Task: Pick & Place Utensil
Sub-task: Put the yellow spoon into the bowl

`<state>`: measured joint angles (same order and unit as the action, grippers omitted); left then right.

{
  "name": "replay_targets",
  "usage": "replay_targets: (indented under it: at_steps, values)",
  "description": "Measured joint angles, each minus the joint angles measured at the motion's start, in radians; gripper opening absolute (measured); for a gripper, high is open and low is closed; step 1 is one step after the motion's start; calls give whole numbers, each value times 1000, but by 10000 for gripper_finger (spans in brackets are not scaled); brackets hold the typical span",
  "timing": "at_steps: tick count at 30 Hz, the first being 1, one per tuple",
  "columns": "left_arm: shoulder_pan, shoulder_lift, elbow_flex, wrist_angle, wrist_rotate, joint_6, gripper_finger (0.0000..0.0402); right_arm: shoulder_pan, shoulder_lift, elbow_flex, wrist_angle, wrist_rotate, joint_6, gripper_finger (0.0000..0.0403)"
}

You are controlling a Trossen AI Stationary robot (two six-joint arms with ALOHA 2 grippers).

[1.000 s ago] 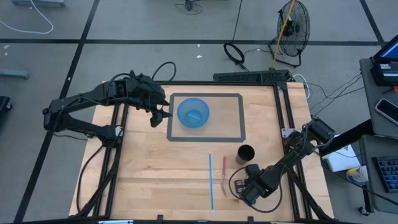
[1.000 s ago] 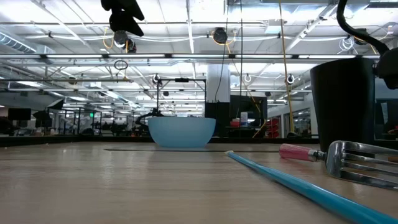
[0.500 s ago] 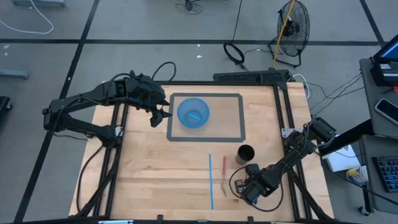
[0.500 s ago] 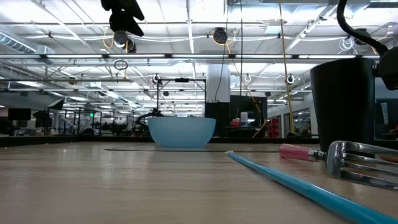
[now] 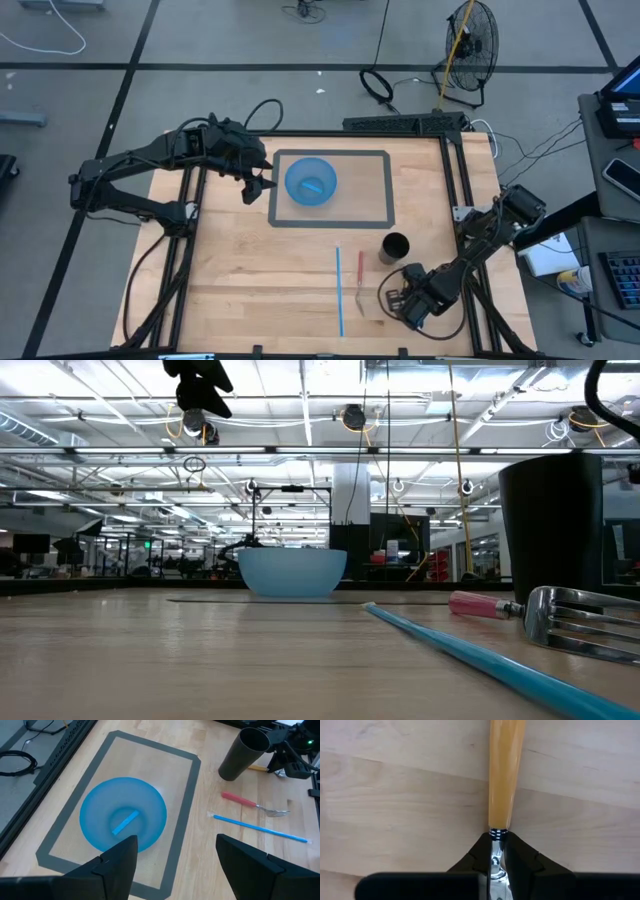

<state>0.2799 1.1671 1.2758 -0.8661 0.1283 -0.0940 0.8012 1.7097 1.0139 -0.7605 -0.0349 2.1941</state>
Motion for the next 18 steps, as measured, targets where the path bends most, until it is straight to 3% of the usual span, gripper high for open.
replay_targets:
  at_steps: [18]
  values:
    - [0,0,0,3,0,-21,273,36,-56,1,-38,87,-7,24]
